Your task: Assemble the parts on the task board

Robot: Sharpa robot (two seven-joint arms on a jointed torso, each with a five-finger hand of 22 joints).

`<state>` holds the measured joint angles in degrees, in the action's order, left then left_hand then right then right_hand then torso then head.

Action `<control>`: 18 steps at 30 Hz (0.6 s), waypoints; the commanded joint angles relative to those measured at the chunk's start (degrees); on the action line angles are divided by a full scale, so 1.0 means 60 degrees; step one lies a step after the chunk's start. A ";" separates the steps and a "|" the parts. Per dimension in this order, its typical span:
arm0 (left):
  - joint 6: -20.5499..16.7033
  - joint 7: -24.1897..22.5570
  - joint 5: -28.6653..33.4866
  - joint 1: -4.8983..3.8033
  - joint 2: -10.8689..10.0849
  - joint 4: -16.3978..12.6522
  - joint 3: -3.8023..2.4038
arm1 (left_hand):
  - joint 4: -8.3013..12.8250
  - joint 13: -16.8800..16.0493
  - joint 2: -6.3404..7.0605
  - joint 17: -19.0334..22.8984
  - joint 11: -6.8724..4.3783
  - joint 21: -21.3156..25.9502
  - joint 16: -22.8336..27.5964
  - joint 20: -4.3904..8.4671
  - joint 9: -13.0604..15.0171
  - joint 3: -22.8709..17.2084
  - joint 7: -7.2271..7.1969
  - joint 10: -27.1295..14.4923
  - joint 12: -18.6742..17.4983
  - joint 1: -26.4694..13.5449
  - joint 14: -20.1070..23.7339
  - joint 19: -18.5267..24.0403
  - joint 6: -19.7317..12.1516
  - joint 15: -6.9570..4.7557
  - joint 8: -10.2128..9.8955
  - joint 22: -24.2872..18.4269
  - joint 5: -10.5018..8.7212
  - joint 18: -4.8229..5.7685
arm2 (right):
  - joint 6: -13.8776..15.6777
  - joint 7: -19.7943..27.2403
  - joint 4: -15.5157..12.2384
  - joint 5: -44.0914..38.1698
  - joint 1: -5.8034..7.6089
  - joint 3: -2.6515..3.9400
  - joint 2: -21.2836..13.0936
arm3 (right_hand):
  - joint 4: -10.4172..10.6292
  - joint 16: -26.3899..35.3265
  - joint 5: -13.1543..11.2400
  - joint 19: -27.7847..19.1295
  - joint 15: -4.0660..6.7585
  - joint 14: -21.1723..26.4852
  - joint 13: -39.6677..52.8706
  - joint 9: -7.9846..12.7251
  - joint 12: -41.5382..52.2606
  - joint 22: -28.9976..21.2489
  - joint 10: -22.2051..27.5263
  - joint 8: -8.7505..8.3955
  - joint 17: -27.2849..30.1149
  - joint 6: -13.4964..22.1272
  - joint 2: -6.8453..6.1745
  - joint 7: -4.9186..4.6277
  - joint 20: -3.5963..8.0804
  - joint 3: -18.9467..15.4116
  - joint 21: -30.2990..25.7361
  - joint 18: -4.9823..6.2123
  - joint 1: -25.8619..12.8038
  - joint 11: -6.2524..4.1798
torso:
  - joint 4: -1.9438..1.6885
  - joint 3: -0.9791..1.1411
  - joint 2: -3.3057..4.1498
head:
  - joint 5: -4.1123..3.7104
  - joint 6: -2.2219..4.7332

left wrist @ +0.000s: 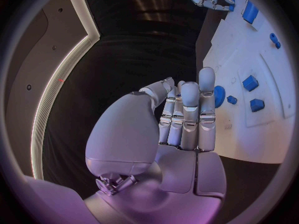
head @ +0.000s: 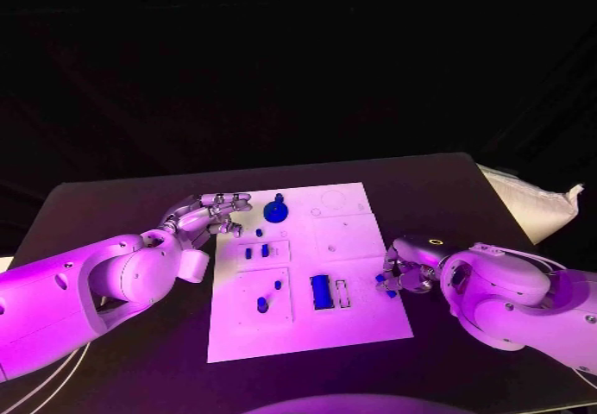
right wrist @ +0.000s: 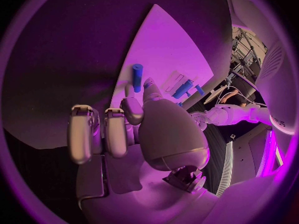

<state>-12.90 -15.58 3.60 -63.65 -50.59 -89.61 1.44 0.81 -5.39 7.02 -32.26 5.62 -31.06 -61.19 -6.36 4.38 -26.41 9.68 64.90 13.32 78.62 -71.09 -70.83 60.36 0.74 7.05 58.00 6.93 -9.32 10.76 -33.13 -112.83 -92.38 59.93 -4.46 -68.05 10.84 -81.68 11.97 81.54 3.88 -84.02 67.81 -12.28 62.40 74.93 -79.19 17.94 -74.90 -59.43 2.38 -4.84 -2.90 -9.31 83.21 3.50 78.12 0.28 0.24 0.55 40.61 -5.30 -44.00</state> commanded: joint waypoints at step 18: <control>0.0181 -0.0036 -0.0040 0.0002 0.0015 0.0032 -0.0005 | 0.0027 -0.0013 -0.0068 0.0035 -0.0010 0.0076 0.0044 -0.0004 -0.0013 0.0054 0.0038 -0.0103 0.0090 0.0014 0.0070 0.0061 -0.0048 -0.0009 0.0044 -0.0029 -0.0022 -0.0171 | -0.2185 -0.0074 -0.0010 -0.2647 -0.0125 -0.0019 0.0147 | -0.0092 -0.0097 -0.0274 0.0075 -0.0010 -0.0594 0.0046 -0.0001 -0.0013 0.0586 0.0003 -0.0158 -0.0310 -0.0338 -0.0131 0.0089 0.0023 0.0003 0.0039 -0.0107 0.0253 -0.0075 | 0.0001 -0.0006 -0.0007 | 0.0031 -0.0047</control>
<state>-12.88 -15.53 3.57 -63.64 -50.58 -89.36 1.44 0.81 -5.39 7.02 -32.09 5.41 -30.77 -61.19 -6.36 4.39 -26.41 9.68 64.69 13.66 78.62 -71.09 -70.83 60.35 0.74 7.04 57.88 6.93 -9.33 4.41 -32.99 -113.34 -101.80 59.69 -4.19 -67.21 10.55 -81.89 10.54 81.56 3.88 -84.02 68.05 -12.40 62.29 74.92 -79.19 17.39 -74.94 -61.11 1.54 -4.40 -2.88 -9.26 83.21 3.51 78.96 0.29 0.21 0.52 40.57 -5.17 -44.26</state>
